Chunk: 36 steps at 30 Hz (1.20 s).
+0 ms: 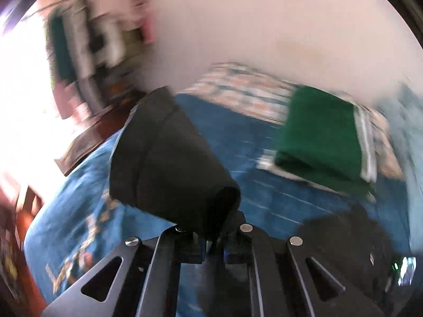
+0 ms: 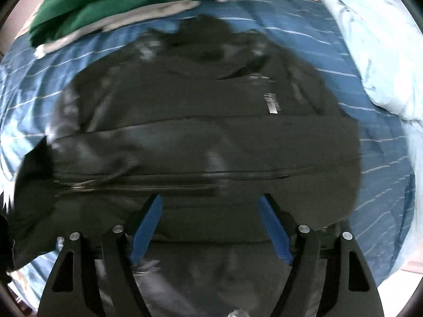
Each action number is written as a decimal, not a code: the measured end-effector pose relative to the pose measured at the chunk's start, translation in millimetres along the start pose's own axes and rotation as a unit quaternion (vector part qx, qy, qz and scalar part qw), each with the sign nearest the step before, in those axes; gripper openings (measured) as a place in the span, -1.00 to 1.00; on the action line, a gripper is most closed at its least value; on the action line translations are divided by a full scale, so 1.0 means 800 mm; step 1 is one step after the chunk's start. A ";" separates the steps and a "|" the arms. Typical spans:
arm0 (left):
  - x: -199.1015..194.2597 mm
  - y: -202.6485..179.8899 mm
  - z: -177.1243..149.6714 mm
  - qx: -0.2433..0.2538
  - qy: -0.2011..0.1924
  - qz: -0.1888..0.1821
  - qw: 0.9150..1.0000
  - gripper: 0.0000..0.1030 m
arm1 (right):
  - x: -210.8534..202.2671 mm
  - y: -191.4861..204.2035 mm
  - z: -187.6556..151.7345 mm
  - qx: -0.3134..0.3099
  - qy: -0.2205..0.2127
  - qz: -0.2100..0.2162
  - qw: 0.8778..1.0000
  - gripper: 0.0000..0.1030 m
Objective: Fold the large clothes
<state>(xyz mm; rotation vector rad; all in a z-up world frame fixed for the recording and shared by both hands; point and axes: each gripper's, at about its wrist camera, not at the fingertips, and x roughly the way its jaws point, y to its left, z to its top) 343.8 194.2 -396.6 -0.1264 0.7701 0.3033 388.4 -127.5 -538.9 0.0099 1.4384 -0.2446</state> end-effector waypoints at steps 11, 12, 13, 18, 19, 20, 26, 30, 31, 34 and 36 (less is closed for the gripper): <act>-0.014 -0.329 -0.071 0.192 0.087 -0.201 0.957 -0.92 | 0.031 -0.220 -0.021 0.166 0.025 0.015 0.986 0.58; -0.013 -0.354 -0.083 0.207 0.099 -0.212 0.950 -0.92 | 0.036 -0.248 -0.029 0.184 0.030 0.015 0.982 0.58; -0.011 -0.380 -0.098 0.220 0.111 -0.220 0.944 -0.92 | 0.041 -0.273 -0.036 0.200 0.035 0.012 0.979 0.58; 0.006 -0.473 -0.168 0.273 0.174 -0.232 0.917 -0.90 | 0.061 -0.382 -0.080 0.256 0.059 0.007 0.965 0.58; 0.012 -0.481 -0.176 0.278 0.185 -0.220 0.916 -0.89 | 0.064 -0.397 -0.088 0.264 0.062 0.010 0.962 0.58; 0.018 -0.484 -0.183 0.283 0.197 -0.207 0.916 -0.88 | 0.065 -0.408 -0.093 0.271 0.065 0.013 0.960 0.58; 0.010 -0.473 -0.174 0.235 0.204 -0.213 0.926 0.89 | 0.076 -0.464 -0.121 0.312 0.064 0.093 0.943 0.59; -0.003 -0.452 -0.151 0.207 0.193 -0.209 0.936 1.00 | 0.075 -0.476 -0.122 0.312 0.054 0.138 0.938 0.60; -0.005 -0.444 -0.147 0.202 0.196 -0.197 0.939 1.00 | 0.074 -0.475 -0.123 0.309 0.054 0.145 0.938 0.60; -0.008 -0.390 -0.134 0.175 0.208 -0.158 0.949 1.00 | 0.072 -0.463 -0.116 0.277 0.062 0.187 0.941 0.60; -0.014 -0.333 -0.135 0.155 0.214 -0.120 0.957 1.00 | 0.068 -0.437 -0.122 0.251 0.079 0.221 0.939 0.60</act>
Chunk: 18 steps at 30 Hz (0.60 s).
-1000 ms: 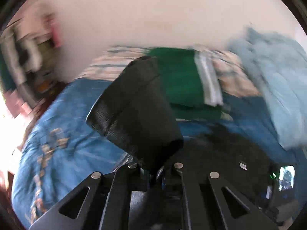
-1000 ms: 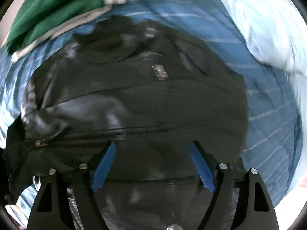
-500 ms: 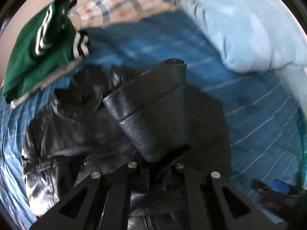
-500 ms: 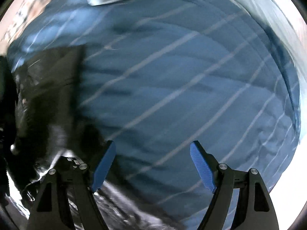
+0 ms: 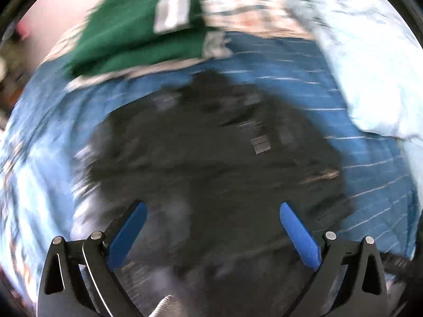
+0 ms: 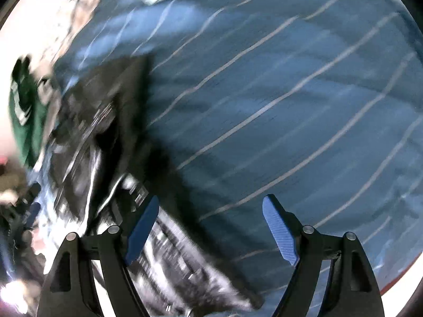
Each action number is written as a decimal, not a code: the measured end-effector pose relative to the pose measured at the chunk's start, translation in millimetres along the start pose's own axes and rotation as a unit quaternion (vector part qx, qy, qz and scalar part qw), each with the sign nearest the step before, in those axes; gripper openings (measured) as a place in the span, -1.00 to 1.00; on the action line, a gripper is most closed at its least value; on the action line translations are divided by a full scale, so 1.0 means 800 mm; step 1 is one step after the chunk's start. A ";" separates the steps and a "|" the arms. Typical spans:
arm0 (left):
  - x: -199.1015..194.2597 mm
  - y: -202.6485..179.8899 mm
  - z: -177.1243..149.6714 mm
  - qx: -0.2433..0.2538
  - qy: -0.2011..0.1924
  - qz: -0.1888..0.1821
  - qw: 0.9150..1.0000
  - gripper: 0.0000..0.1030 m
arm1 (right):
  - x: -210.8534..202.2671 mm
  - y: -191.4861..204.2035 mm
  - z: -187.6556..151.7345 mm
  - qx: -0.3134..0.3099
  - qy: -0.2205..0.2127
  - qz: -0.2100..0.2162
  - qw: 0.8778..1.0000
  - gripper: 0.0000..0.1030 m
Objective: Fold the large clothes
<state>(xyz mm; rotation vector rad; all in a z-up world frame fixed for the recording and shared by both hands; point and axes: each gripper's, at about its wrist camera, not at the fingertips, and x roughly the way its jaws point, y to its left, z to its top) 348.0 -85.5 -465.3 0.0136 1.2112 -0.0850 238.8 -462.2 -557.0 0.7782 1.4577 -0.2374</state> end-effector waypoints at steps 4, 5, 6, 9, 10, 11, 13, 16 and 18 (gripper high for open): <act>0.001 0.098 -0.075 -0.030 0.042 0.102 0.993 1.00 | 0.031 0.022 -0.047 -0.059 0.064 -0.004 0.996 0.60; 0.009 0.118 -0.093 -0.033 0.060 0.121 0.990 0.98 | 0.041 0.024 -0.054 -0.070 0.074 -0.013 0.995 0.60; 0.022 0.142 -0.116 -0.041 0.089 0.140 0.985 0.98 | 0.051 0.023 -0.060 -0.076 0.085 -0.019 0.993 0.60; 0.046 0.183 -0.149 -0.079 0.128 0.134 0.980 0.98 | 0.084 0.015 -0.074 -0.056 0.124 0.008 0.991 0.59; 0.054 0.190 -0.154 -0.091 0.134 0.122 0.979 0.94 | 0.087 0.012 -0.078 -0.052 0.129 0.017 0.990 0.52; 0.059 0.195 -0.158 -0.102 0.137 0.101 0.980 0.81 | 0.092 0.016 -0.083 -0.053 0.128 0.018 0.990 0.38; 0.067 0.195 -0.161 -0.107 0.133 0.066 0.983 0.25 | 0.098 0.030 -0.089 -0.068 0.124 0.010 0.990 -0.09; 0.071 0.180 -0.158 -0.082 0.124 0.030 0.988 -0.84 | 0.101 0.042 -0.106 -0.077 0.123 -0.002 0.989 -0.64; 0.065 0.173 -0.150 -0.065 0.116 0.031 0.991 -0.91 | 0.101 0.054 -0.111 -0.077 0.118 0.001 0.990 -0.78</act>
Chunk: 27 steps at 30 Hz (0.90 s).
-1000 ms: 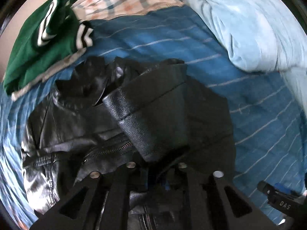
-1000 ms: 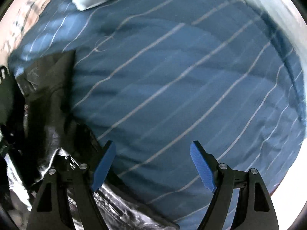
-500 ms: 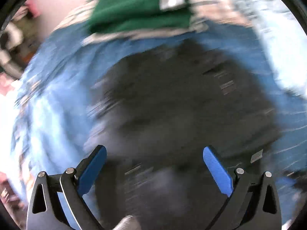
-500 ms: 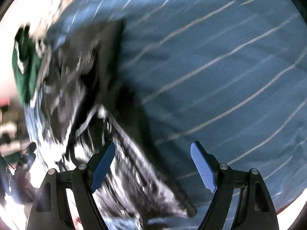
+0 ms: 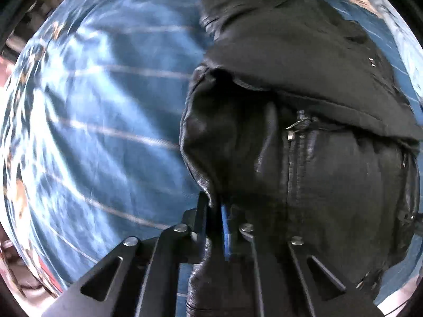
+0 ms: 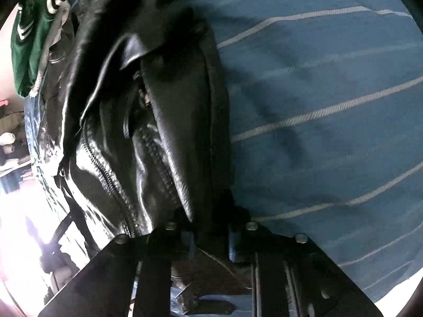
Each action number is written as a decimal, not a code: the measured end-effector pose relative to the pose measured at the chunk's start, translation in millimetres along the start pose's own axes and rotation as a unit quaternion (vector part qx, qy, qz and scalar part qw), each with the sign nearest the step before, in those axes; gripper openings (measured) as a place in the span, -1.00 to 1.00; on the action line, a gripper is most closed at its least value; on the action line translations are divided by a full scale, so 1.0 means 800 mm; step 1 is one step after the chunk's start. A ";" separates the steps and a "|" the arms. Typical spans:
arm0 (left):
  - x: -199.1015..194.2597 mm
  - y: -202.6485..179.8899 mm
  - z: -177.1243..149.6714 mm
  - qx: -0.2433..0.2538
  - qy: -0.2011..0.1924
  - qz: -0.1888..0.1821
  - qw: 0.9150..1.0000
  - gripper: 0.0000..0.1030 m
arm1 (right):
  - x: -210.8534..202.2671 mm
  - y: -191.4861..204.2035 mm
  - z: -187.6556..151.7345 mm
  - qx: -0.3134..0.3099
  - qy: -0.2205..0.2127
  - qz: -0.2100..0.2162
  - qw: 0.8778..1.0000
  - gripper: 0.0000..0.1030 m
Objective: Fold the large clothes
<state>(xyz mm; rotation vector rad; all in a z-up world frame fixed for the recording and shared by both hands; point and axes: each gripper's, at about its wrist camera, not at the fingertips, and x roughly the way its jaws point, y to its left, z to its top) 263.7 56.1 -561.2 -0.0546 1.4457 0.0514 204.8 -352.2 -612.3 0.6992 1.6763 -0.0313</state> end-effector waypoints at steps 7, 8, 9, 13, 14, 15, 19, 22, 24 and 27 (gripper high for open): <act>-0.038 0.034 0.015 0.009 -0.019 -0.003 1.000 -0.90 | -0.010 0.037 -0.053 0.031 0.025 0.099 0.994 -0.85; -0.036 0.035 0.017 0.013 -0.013 -0.002 1.000 -0.87 | -0.006 0.030 -0.059 0.035 0.028 0.064 0.997 -0.85; -0.031 0.035 0.019 0.017 0.000 -0.003 1.000 -0.82 | 0.001 0.019 -0.062 0.041 0.030 0.020 0.999 -0.85; -0.026 0.026 0.034 0.012 0.021 -0.002 1.000 -0.76 | 0.027 -0.013 -0.058 0.095 0.065 -0.007 0.993 -0.53; -0.027 0.017 0.039 0.011 0.023 0.002 1.000 -0.74 | 0.023 -0.004 -0.054 0.090 0.071 -0.019 0.993 -0.43; -0.033 0.010 0.044 0.013 0.021 0.016 1.000 -0.70 | 0.015 0.002 -0.052 0.081 0.064 -0.033 0.994 -0.39; -0.055 -0.005 0.075 0.028 -0.020 0.045 0.998 0.87 | -0.030 0.048 -0.031 0.015 -0.007 -0.077 0.997 0.15; -0.031 -0.018 0.105 0.032 -0.036 0.073 0.996 0.97 | -0.026 0.076 -0.001 -0.004 -0.030 -0.087 0.996 0.15; 0.001 -0.015 0.125 0.030 -0.035 0.101 0.994 0.97 | -0.012 0.083 0.017 0.001 -0.030 -0.084 0.996 0.15; 0.031 -0.008 0.145 0.024 -0.028 0.133 0.990 0.97 | 0.008 0.093 0.031 -0.006 -0.023 -0.110 0.994 0.13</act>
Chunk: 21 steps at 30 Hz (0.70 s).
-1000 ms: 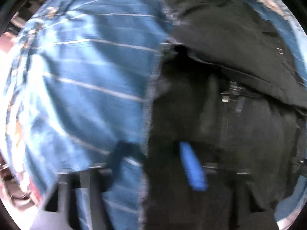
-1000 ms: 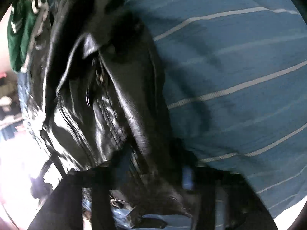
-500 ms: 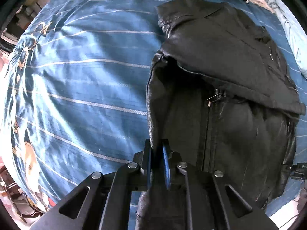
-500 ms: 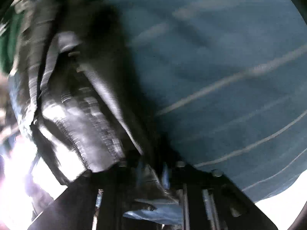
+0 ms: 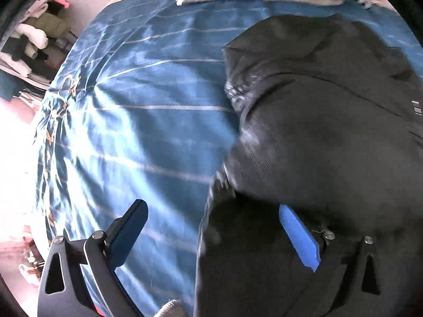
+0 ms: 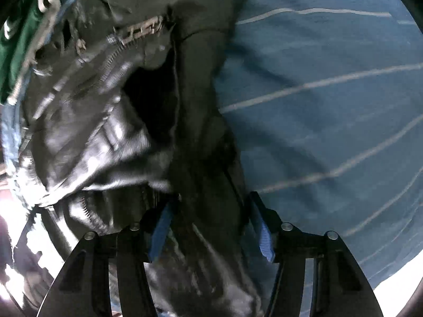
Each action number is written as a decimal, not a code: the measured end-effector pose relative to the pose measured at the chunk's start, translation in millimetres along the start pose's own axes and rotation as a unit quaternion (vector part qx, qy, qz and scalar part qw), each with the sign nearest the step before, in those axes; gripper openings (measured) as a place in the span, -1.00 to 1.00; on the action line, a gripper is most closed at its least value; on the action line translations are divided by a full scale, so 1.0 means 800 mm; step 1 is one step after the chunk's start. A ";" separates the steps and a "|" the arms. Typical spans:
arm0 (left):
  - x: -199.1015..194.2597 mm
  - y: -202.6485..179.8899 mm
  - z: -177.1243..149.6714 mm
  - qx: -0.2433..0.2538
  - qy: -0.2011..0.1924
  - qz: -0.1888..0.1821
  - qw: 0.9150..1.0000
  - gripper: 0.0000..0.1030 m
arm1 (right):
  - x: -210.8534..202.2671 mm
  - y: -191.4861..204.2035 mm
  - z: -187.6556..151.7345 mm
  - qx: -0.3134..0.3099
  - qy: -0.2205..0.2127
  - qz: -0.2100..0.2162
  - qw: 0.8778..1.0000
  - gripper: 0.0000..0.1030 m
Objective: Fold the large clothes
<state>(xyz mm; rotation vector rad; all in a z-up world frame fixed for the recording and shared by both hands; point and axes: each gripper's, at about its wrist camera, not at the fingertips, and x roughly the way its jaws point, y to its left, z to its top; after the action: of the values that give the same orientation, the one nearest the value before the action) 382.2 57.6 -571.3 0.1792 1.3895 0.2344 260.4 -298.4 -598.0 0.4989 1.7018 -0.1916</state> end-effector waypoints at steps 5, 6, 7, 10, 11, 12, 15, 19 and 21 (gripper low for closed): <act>0.013 0.017 -0.017 -0.015 0.004 -0.031 0.999 1.00 | -0.011 -0.035 0.003 0.047 -0.031 0.019 0.998 -0.14; 0.012 0.018 -0.020 -0.009 -0.004 -0.032 0.999 1.00 | -0.007 -0.044 0.003 0.070 -0.027 0.034 0.997 -0.14; 0.011 0.019 -0.020 -0.006 -0.006 -0.033 0.999 1.00 | -0.007 -0.042 0.002 0.071 -0.025 0.030 0.997 -0.14; 0.015 0.020 -0.019 -0.002 -0.005 -0.042 0.999 1.00 | -0.009 -0.020 0.002 0.055 -0.011 0.008 0.998 -0.15; 0.016 0.020 -0.020 -0.005 -0.006 -0.047 0.999 1.00 | -0.016 -0.015 0.003 0.055 -0.003 0.004 0.998 -0.14; 0.017 0.025 -0.022 -0.014 -0.010 -0.056 0.998 1.00 | -0.028 -0.014 0.000 0.059 0.003 0.000 0.998 -0.11; 0.022 0.034 -0.026 -0.048 -0.002 -0.084 0.995 1.00 | -0.062 -0.015 -0.005 0.096 0.006 0.028 0.995 -0.11; 0.023 0.050 -0.031 -0.064 0.007 -0.106 0.992 1.00 | -0.117 -0.033 -0.010 0.170 -0.041 0.091 0.980 -0.10; 0.014 0.069 -0.039 -0.081 0.014 -0.099 0.992 1.00 | -0.138 -0.035 -0.010 0.186 -0.077 0.142 0.969 -0.10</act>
<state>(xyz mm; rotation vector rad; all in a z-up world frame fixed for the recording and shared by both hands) 349.7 113.5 -572.8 -0.0968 1.3995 0.1834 254.6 -344.2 -493.3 0.9745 1.4270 -0.3340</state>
